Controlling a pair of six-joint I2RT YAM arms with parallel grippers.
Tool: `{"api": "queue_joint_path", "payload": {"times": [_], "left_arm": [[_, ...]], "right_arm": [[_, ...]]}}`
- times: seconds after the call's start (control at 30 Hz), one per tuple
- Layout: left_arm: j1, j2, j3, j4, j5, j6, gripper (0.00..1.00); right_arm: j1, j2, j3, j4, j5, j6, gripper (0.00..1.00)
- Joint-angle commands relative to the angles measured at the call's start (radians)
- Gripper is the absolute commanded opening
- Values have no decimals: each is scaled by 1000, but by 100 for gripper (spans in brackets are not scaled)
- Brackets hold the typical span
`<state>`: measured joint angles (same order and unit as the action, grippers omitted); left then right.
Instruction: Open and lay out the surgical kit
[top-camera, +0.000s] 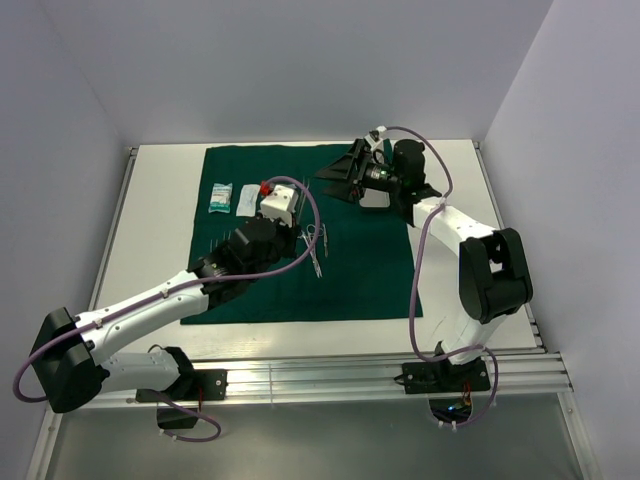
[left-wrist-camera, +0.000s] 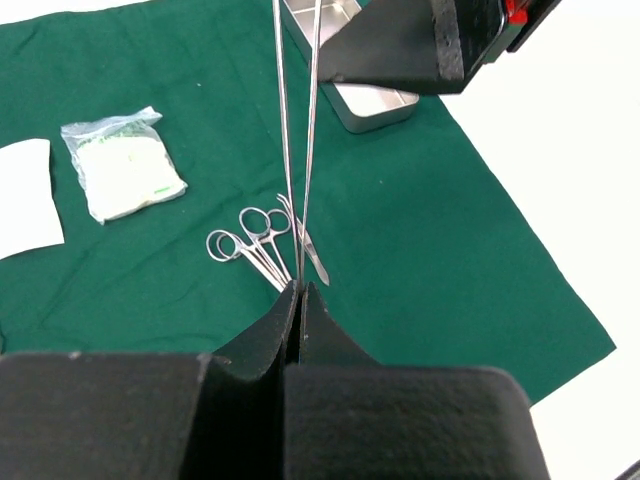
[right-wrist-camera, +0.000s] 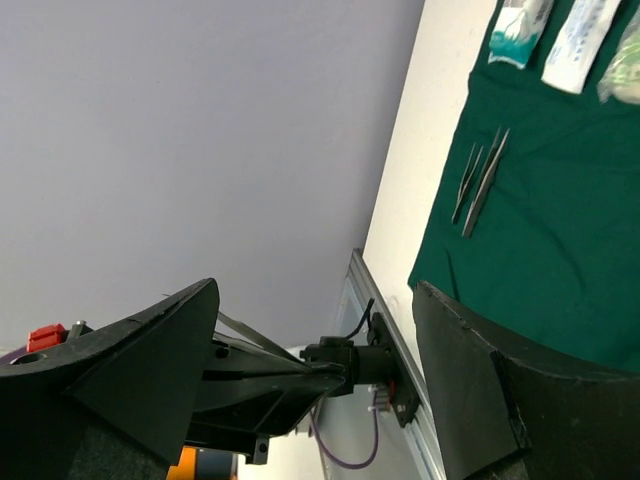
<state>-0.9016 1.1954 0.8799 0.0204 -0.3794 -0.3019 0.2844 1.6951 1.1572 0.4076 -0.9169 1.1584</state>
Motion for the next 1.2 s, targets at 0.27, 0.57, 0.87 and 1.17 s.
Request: {"api": "queue_joint_path", "payload": {"times": [0.27,0.57,0.87,1.17], "left_arm": [[52,38,83,-112,163,-82,0],[64,64,145,-129,231,-94,0],[66,75,163,-148,215,-97,0],[96,93,172,-168,220,-132,0]], "right_arm": [[-11,-43,55,80,-68,-115,85],[85,-78,131,-226,-43,-414,85],[145,-66,141,-303,7,-447,55],[151,-64,144,-332,42,-439,19]]}}
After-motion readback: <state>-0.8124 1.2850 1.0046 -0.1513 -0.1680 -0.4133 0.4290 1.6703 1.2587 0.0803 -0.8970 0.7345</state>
